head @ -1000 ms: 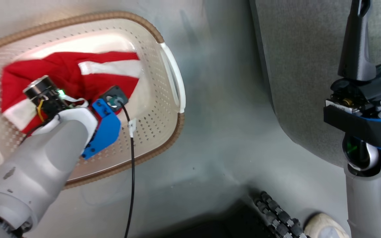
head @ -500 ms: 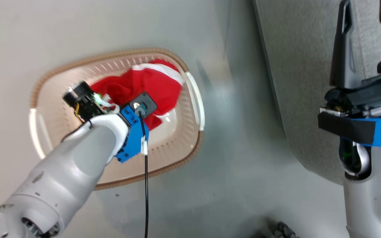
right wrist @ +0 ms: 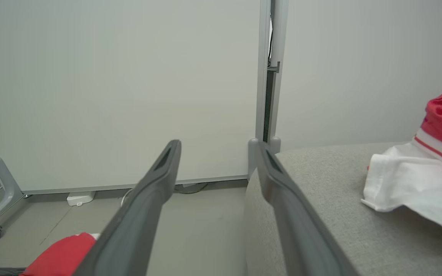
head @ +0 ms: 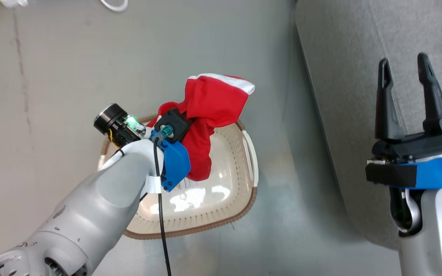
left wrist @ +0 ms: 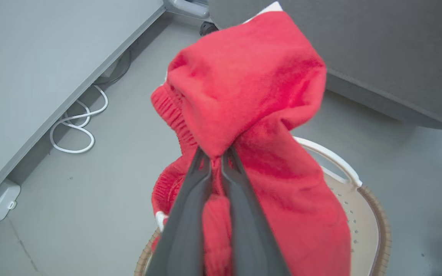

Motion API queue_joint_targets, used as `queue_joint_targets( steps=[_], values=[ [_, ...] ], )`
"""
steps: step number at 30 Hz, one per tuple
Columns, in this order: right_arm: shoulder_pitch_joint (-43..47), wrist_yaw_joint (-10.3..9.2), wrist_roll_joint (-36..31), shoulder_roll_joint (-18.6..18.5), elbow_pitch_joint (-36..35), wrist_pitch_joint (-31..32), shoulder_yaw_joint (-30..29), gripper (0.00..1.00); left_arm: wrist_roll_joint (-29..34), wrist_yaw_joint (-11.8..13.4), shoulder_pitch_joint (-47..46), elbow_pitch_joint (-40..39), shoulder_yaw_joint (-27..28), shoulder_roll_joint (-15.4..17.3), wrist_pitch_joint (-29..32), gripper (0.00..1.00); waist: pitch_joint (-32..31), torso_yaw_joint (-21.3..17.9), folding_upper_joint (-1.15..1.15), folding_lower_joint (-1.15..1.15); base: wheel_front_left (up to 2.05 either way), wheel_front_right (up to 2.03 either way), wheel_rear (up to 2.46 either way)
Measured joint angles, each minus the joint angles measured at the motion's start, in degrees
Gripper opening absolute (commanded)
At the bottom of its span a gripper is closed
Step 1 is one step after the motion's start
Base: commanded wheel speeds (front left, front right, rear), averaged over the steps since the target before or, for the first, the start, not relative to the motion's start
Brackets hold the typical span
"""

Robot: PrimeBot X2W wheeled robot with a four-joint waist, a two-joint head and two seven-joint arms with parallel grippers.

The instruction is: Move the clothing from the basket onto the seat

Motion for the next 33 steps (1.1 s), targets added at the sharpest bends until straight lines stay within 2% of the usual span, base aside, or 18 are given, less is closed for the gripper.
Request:
queue_joint_targets(
  steps=[6, 11, 24, 33],
  values=[
    [2.5, 0.00, 0.2, 0.0, 1.8, 0.0, -0.4, 1.00, -3.5, 0.0, 0.0, -1.5, 2.4, -0.1, -1.4, 0.00, -6.0, 1.5, 0.00, 0.00, 0.00, 0.00, 0.00],
    [4.9, 0.00, 0.5, 0.0, 3.0, 0.0, -0.6, 1.00, -4.7, 0.0, 0.3, -5.4, 7.5, 0.6, -1.6, 0.00, -10.7, 2.3, 0.00, 0.00, 0.00, 0.00, 0.00],
    [12.3, 0.00, 1.5, 0.3, 5.3, 0.0, 0.6, 1.00, -2.3, 1.0, 6.7, -14.7, 16.8, 1.6, -1.6, 0.00, -21.6, 2.9, 0.00, -0.01, 0.00, 0.00, 0.00],
    [16.6, 0.00, 2.9, 0.4, 5.8, 0.0, 0.8, 1.00, -0.7, 1.5, 10.3, -18.7, 18.5, 1.1, -1.6, 0.00, -27.1, 3.8, 0.00, -0.01, 0.00, 0.00, 0.00]
  ],
)
